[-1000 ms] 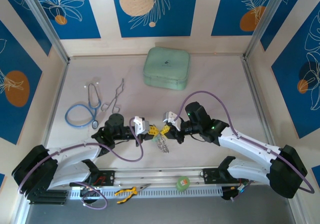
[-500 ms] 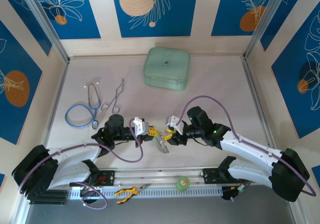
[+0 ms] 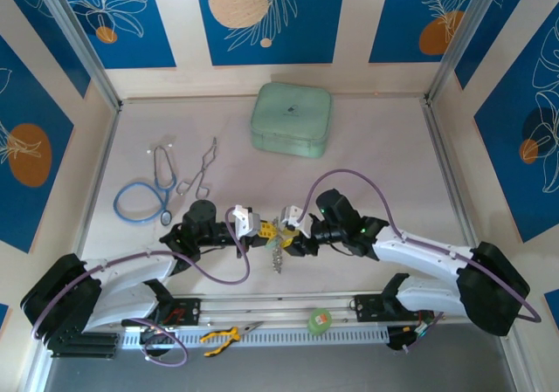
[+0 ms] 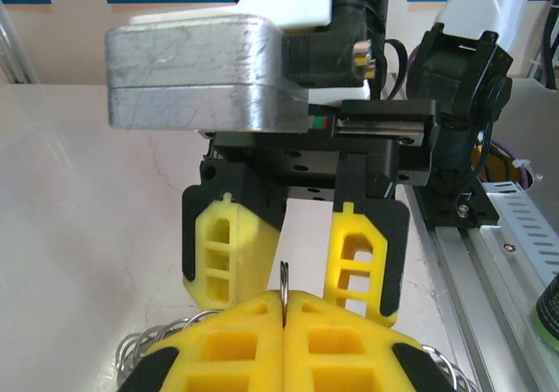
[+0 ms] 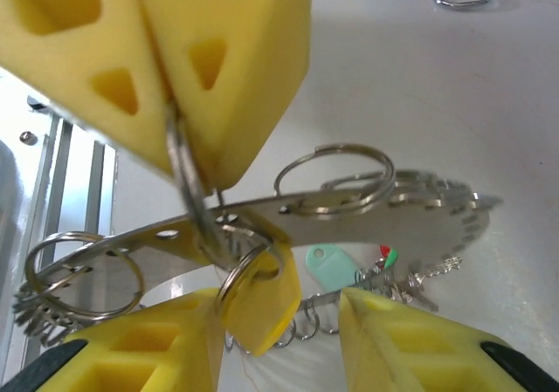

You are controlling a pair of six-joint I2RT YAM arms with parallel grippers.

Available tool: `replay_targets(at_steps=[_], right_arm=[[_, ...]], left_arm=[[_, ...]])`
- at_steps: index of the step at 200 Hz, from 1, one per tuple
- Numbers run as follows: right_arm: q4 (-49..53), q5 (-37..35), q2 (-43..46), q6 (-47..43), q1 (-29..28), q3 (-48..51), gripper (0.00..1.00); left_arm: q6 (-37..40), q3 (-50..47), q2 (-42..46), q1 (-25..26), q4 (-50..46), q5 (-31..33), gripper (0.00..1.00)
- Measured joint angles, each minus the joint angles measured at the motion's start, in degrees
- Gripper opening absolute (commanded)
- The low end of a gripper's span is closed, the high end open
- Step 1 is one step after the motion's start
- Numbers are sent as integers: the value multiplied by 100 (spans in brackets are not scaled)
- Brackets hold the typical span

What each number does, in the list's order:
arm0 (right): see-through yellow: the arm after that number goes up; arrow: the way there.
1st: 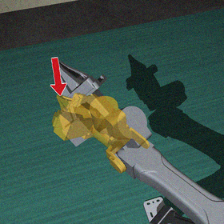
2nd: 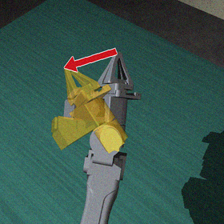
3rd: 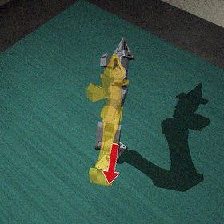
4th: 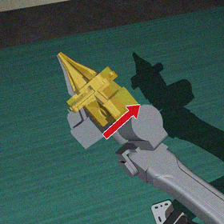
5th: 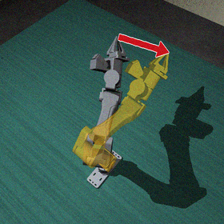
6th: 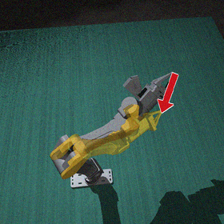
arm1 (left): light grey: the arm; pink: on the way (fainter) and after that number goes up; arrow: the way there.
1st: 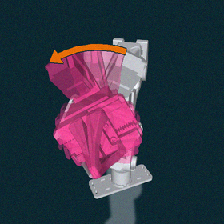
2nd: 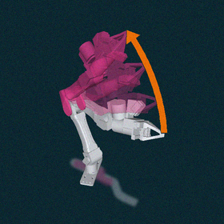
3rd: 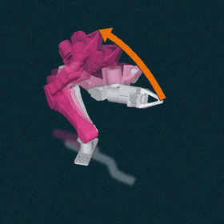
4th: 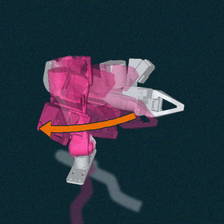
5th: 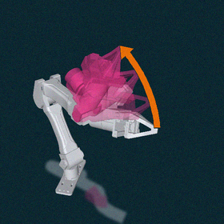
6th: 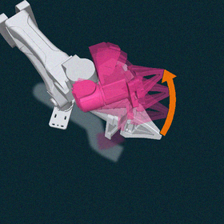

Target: Put the keys on the keyring

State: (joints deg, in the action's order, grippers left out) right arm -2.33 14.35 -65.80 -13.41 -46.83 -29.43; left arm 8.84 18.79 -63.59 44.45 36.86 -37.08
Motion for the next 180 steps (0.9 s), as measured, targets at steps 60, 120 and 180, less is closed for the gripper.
replay_targets(at_steps=[60,120,180], right_arm=[[-431,-15,-192,188,-70,0,22],[-33,-245,57,160,-96,-13,4],[699,-415,459,59,-151,-409,0]], left_arm=[[0,0,0,0,2,2,0],[70,0,70,0,-205,116,0],[332,146,131,0,-728,179,0]])
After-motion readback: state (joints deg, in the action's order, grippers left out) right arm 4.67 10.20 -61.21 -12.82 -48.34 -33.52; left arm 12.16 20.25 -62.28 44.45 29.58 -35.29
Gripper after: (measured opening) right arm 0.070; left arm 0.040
